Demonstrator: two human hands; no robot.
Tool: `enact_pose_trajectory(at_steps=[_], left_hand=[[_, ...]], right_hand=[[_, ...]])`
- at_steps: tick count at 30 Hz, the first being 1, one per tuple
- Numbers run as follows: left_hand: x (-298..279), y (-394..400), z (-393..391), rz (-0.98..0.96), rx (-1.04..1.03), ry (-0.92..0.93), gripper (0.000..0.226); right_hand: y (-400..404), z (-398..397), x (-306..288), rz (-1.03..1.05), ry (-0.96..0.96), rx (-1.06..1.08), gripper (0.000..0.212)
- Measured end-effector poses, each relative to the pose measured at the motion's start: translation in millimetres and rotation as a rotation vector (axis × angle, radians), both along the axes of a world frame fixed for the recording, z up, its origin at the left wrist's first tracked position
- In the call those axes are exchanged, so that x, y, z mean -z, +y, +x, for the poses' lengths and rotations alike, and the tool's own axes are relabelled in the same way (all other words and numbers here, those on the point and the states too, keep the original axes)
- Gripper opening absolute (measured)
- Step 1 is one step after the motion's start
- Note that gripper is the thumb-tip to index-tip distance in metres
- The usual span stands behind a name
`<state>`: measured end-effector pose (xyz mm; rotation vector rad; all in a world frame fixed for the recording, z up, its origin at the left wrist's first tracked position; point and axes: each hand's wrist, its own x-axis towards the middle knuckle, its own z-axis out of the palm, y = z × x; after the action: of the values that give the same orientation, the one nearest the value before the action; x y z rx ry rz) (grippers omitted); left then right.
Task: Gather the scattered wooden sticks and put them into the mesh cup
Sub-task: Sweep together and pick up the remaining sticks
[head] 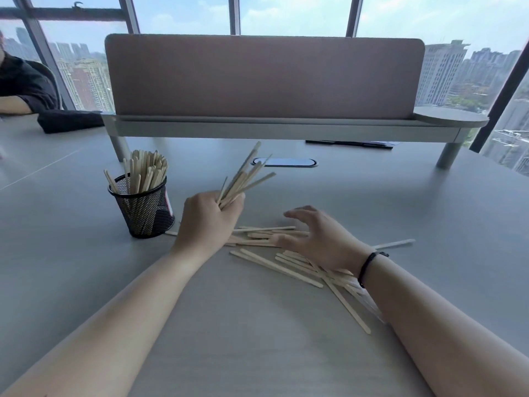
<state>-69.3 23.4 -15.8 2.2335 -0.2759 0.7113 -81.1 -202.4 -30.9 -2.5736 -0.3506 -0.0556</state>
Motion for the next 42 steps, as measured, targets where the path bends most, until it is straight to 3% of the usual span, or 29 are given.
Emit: enact_pose_trajectory(at_steps=[2,4,6,9,12,20,25,29,33,38,42], left_hand=[[1,2,2,-0.15,0.063,0.053,0.061],[4,1,6,-0.464,0.143,0.155,0.06],[3,-3,5,-0.737,0.204,0.251,0.052],[5,-8,4,-0.868,0.276,0.337,0.051],[9,-10,3,-0.889,0.315,0.373,0.055],[14,-15,1,-0.788,0.239,0.349,0.048],[12,-14,2,-0.778,0.101,0.327,0.044],[14,-10,5,-0.752,0.071,0.289,0.058],[16,-8,6,-0.694,0.057,0.268,0.058],[13,-12,3,-0.74,0.197,0.292,0.054],[11,-15,-3,-0.682,0.271,0.315,0.055]], right_hand=[[4,-5,1,-0.185,0.011,-0.055,0.091],[7,-5,2,-0.204,0.019,-0.068,0.092],[9,-4,3,-0.156,-0.009,-0.058,0.075],[11,-1,6,-0.101,-0.061,-0.047,0.051],[12,3,8,-0.085,-0.075,-0.033,0.037],[17,7,1,-0.195,-0.08,-0.017,0.034],[25,5,-8,-0.253,0.004,-0.001,0.036],[29,8,-16,-0.223,0.13,-0.013,0.043],[38,16,-26,-0.285,0.179,-0.014,0.033],[51,23,-39,-0.461,0.243,-0.067,0.047],[59,24,-44,-0.548,0.252,-0.111,0.044]])
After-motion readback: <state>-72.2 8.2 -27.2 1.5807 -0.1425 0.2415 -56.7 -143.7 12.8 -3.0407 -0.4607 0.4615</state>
